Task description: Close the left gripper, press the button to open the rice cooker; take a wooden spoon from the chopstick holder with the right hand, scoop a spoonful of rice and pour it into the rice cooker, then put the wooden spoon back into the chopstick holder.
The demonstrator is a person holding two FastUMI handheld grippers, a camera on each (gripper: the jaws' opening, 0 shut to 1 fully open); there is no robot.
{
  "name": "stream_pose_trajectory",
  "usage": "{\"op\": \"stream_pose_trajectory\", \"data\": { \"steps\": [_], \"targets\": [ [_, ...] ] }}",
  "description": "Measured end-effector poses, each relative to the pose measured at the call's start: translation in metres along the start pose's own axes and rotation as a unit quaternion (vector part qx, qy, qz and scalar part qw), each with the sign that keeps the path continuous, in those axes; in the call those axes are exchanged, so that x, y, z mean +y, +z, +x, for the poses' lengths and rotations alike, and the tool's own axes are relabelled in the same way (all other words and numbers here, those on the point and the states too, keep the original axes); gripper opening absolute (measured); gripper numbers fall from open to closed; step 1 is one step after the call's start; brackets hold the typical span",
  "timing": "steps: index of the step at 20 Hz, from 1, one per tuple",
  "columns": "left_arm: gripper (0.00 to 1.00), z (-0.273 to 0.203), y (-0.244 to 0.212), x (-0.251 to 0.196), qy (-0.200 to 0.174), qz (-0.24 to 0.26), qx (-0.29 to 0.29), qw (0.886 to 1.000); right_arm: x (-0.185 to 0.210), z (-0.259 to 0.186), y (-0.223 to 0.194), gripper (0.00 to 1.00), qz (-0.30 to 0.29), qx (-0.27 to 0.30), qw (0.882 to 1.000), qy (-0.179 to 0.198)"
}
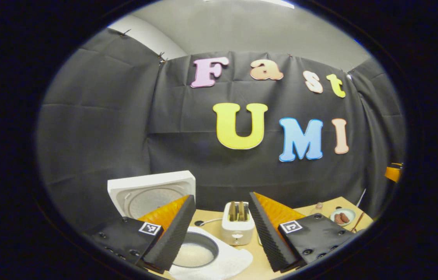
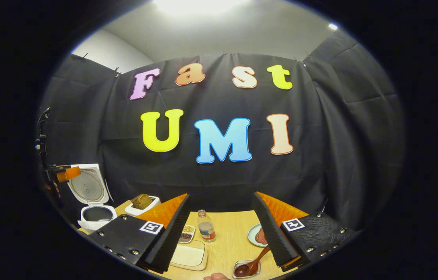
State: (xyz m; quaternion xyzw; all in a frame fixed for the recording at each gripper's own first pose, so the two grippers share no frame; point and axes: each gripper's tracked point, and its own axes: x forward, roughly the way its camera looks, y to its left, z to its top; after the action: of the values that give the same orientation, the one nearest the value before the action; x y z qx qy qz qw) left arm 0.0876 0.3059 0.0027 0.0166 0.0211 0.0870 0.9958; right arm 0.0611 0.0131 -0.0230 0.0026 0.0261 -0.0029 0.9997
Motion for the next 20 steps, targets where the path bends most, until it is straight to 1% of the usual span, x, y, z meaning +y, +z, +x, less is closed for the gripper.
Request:
{"op": "stream_pose_trajectory", "data": {
  "steps": [2,3,5,6,9,12,13,14,15,16,17,18,20],
  "targets": [
    [0.99,0.015,0.014,0.022,0.017,0.003,-0.006,1.000,0.002,-0.001,-0.003,0.95,-0.001,0.008,1.000,0.000],
    [0.95,0.021,0.017,0.030,0.025,0.002,-0.008,1.000,0.003,-0.001,-0.004,0.95,-0.001,0.010,1.000,0.001],
    [0.95,0.032,0.027,0.047,0.039,0.000,-0.015,0.999,0.004,0.001,-0.005,0.95,-0.005,0.014,1.000,0.001],
    [0.92,0.038,0.031,0.055,0.048,0.000,-0.018,0.999,0.004,0.002,-0.007,0.95,-0.008,0.018,1.000,0.002],
    [0.92,0.054,0.040,0.082,0.076,-0.013,-0.021,0.997,0.007,0.006,-0.009,0.96,-0.007,0.029,1.000,0.010],
    [0.92,0.075,0.045,0.120,0.117,-0.028,-0.019,0.993,0.012,0.009,-0.011,0.96,-0.001,0.044,0.999,0.022],
    [0.92,0.084,0.043,0.130,0.126,-0.034,-0.013,0.991,0.013,0.011,-0.009,0.96,0.000,0.046,0.999,0.023],
    [0.95,0.094,0.042,0.141,0.136,-0.035,-0.007,0.990,0.015,0.013,-0.007,0.96,0.000,0.046,0.999,0.025],
    [0.92,0.103,0.038,0.152,0.148,-0.035,0.001,0.988,0.016,0.016,-0.007,0.96,-0.002,0.046,0.999,0.026],
    [0.95,0.112,0.034,0.161,0.158,-0.036,0.010,0.987,0.018,0.019,-0.007,0.96,-0.006,0.047,0.998,0.028],
    [0.92,0.119,0.031,0.168,0.163,-0.039,0.013,0.986,0.019,0.021,-0.008,0.96,-0.010,0.049,0.998,0.030],
    [0.95,0.127,0.029,0.173,0.167,-0.044,0.017,0.985,0.019,0.024,-0.009,0.96,-0.013,0.051,0.998,0.029],
    [0.95,0.139,0.022,0.180,0.171,-0.059,0.024,0.983,0.019,0.027,-0.011,0.96,-0.014,0.055,0.998,0.027]
  ]
}}
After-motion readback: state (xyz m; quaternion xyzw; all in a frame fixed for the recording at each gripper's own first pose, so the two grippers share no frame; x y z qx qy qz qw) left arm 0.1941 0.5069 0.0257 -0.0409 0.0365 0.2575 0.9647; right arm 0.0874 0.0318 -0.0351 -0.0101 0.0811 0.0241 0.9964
